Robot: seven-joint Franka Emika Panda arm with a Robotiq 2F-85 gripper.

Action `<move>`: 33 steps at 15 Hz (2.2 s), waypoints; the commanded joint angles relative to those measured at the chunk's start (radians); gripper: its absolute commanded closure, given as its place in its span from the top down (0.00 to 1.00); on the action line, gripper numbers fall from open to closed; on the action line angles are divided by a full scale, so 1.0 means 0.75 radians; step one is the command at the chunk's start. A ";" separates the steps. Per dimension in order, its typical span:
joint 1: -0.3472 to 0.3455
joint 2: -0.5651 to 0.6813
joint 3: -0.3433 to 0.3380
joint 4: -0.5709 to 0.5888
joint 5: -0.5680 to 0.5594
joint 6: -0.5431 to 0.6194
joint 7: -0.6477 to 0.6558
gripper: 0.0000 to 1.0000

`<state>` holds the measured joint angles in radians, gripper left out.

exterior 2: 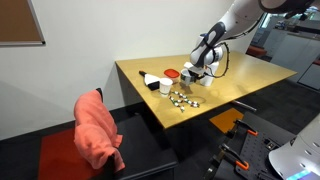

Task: Move the white and green mug to the back of the table

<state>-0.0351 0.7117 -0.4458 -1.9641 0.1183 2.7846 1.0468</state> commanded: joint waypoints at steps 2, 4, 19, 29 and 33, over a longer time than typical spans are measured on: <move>0.113 -0.217 -0.108 -0.132 -0.073 -0.029 0.034 0.03; 0.128 -0.265 -0.114 -0.136 -0.089 -0.013 0.037 0.03; 0.118 -0.161 -0.023 0.199 -0.136 -0.012 0.215 0.10; 0.055 -0.022 0.023 0.387 -0.099 -0.058 0.222 0.03; 0.030 0.119 0.019 0.612 -0.098 -0.079 0.246 0.03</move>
<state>0.0121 0.7259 -0.4345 -1.6698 0.0412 2.7732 1.1974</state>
